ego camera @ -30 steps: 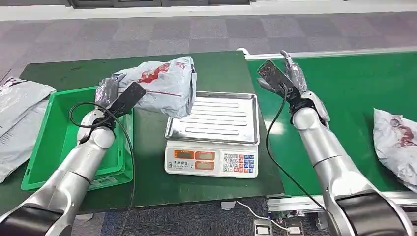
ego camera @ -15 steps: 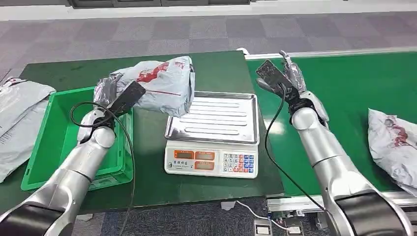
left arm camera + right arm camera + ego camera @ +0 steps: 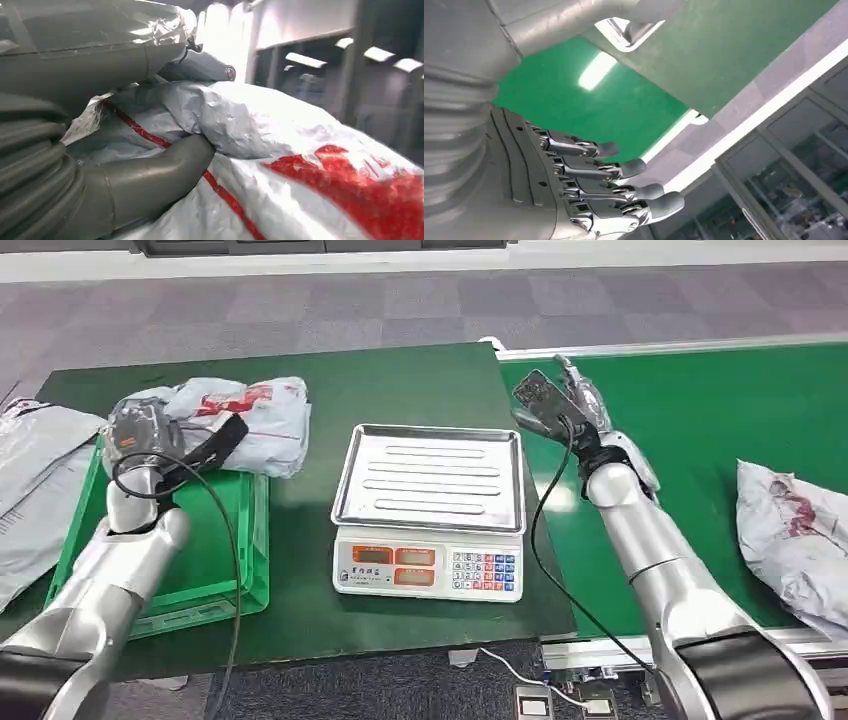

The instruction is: Moved the parcel from conveyor to table for the left to box.

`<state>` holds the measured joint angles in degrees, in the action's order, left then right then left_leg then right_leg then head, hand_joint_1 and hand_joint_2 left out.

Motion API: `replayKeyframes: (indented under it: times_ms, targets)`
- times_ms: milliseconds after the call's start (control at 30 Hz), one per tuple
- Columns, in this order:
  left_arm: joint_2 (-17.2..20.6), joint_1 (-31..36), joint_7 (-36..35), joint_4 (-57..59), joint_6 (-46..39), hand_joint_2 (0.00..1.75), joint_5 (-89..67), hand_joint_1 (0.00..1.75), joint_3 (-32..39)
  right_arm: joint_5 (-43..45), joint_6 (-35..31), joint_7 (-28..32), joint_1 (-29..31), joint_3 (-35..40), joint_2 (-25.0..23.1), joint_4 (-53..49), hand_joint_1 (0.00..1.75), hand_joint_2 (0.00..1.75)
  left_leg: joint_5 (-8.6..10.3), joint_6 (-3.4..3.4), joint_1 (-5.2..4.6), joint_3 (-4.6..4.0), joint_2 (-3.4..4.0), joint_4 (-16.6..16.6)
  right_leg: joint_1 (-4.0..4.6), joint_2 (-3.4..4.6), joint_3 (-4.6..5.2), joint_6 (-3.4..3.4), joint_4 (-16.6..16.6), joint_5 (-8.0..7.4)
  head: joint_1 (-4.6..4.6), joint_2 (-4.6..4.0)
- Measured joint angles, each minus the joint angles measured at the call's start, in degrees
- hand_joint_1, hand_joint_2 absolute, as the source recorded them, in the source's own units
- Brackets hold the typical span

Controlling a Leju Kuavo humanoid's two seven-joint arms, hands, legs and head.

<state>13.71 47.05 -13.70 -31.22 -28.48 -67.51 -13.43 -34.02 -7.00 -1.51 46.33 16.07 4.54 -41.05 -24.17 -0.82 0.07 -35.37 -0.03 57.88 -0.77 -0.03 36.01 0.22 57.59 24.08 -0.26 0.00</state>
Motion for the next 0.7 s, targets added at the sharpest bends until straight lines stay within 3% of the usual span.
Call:
replayKeyframes:
  times_ms: [300,333,700]
  targets:
    - [3.2,-0.1,-4.3,1.5,2.6,1.75,-7.8,1.75,2.3,3.7,2.1,1.1,-1.4,-0.2,2.4,0.3,0.0,1.75,-0.01,0.0,-0.01,-0.09,-0.08,0.0,-0.02,-0.03,0.01,0.0,0.0,0.0,0.0,0.0]
    - [3.4,-0.1,-4.5,1.5,2.6,0.0,-7.9,1.75,2.3,3.7,2.1,1.1,-1.4,-0.2,2.6,0.4,0.0,0.0,-0.01,0.0,-0.01,-0.09,-0.08,0.0,-0.02,-0.03,0.02,0.0,0.0,0.0,0.0,0.0]
    - [6.7,-0.1,-6.0,-0.1,8.1,0.0,-9.4,1.75,4.0,5.2,3.0,-1.6,-1.7,-0.2,4.3,0.0,0.0,0.0,-0.02,-0.03,0.06,-0.09,-0.05,0.0,0.06,0.0,0.05,-0.01,0.0,0.0,0.0,0.0]
